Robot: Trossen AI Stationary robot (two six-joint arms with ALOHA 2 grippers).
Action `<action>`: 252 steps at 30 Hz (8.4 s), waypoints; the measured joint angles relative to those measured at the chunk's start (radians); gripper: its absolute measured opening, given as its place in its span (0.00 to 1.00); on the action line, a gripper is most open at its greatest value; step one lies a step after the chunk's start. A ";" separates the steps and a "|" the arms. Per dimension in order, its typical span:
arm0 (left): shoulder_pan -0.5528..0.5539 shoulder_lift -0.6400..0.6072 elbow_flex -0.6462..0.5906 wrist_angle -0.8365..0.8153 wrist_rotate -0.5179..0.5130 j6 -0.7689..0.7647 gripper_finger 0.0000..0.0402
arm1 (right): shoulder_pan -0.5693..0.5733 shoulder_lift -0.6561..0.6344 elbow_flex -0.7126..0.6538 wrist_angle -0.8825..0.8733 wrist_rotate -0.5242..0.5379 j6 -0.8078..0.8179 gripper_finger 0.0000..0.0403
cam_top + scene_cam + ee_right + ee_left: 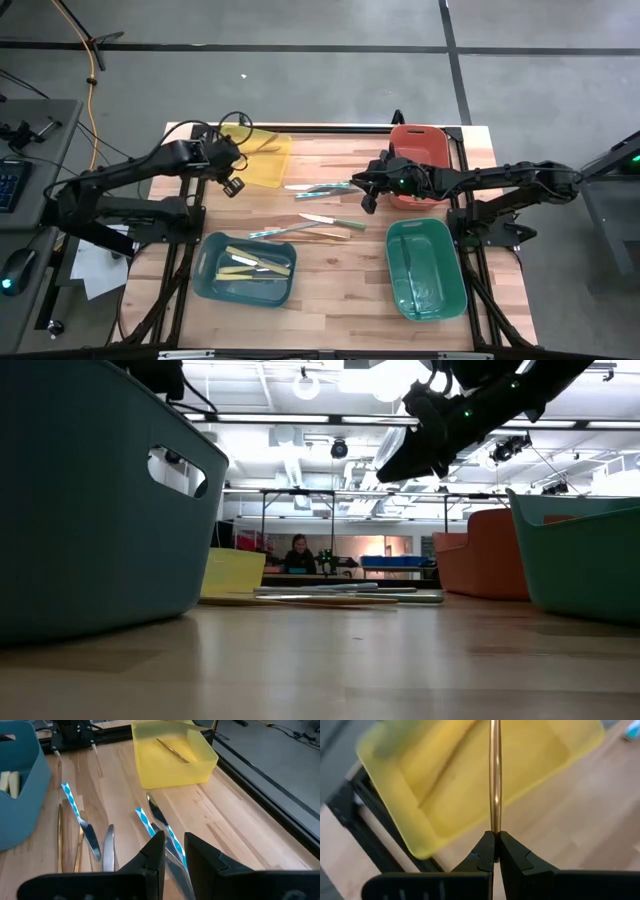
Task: Sort silverware by color (type)
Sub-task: Put the gold knife into the yellow bin, then put the patterned green knife into the green bin
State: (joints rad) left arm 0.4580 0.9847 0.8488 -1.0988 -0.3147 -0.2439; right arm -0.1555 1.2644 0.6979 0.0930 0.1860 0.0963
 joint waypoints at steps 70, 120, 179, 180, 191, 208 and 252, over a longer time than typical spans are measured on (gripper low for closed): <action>-0.104 0.056 -0.157 1.087 0.357 0.229 0.31 | -0.001 0.000 0.000 0.047 0.002 -0.052 0.14; -0.249 -0.120 -0.486 1.544 0.341 0.249 0.30 | -0.186 0.565 0.431 -0.467 -0.150 -0.417 0.40; -0.250 -0.231 -0.487 1.437 0.341 0.269 0.30 | -0.143 0.370 0.415 -0.642 -0.161 -0.341 0.07; -0.250 -0.255 -0.487 1.418 0.341 0.258 0.30 | -0.137 0.357 0.400 -0.629 -0.161 -0.341 0.07; -0.250 -0.417 -0.494 1.293 0.341 0.240 0.30 | -0.130 0.213 0.117 -0.186 -0.164 -0.316 0.07; -0.248 -0.371 -0.495 1.214 0.197 0.291 0.30 | -0.178 0.187 0.073 0.062 -0.140 -0.333 0.07; -0.249 -0.368 -0.495 1.179 0.194 0.382 0.30 | -0.093 -0.274 0.075 -0.478 0.364 -0.321 0.07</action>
State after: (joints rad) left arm 0.2085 0.6170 0.3542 0.0807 -0.1207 0.1381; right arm -0.2485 0.9901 0.7731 -0.3847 0.5495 -0.2246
